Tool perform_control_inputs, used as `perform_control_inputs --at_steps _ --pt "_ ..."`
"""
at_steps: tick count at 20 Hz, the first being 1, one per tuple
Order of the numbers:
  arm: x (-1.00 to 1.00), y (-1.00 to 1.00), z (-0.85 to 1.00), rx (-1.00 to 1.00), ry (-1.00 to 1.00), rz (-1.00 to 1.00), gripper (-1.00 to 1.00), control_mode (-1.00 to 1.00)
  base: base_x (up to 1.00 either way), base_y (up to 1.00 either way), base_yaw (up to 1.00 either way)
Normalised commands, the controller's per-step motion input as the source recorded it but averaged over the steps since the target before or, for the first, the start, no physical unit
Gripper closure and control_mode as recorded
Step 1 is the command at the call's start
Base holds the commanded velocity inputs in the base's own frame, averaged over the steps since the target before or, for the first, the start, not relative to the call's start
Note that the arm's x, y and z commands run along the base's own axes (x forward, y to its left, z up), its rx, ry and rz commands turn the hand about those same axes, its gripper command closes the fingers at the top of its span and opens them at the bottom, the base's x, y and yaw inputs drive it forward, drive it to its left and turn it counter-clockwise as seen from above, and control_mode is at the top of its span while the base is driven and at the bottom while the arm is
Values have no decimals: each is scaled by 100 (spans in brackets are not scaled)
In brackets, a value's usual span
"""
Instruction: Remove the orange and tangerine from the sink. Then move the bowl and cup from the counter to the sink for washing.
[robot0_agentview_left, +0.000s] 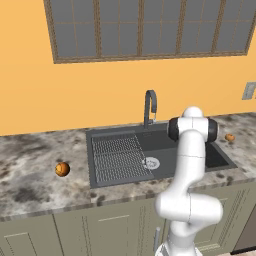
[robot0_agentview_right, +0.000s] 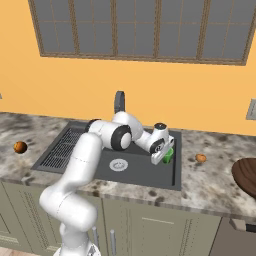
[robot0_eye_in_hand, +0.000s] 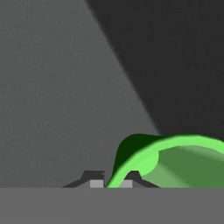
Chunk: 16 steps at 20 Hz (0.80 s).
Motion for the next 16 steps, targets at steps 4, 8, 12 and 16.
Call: perform_control_inputs --at_steps 4,8,12,16 --pt "15 -12 -18 0 0 0 100 -100 0 0 0" --pt "18 -9 -15 0 0 0 100 -100 0 0 0" --pt "15 -7 -15 0 1 0 100 -100 0 0 0" --pt "17 -4 -16 0 7 0 100 -100 0 0 0"
